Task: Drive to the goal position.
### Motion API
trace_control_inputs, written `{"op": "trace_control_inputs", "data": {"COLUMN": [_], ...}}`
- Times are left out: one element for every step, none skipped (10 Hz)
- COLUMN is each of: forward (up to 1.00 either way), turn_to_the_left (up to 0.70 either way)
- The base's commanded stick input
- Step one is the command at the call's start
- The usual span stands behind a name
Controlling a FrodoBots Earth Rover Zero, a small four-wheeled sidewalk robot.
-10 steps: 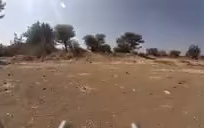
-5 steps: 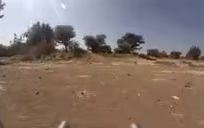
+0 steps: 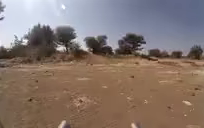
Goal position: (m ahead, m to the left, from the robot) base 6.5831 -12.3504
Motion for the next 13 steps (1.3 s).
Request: {"op": "trace_control_inputs", "data": {"forward": [0.50,0.50,0.50,0.50,0.50,0.50,0.50,0.50,0.50,0.50,0.50,0.50,0.50], "turn_to_the_left": [0.00,0.00,0.00,0.00,0.00,0.00,0.00,0.00,0.00,0.00,0.00,0.00,0.00]}}
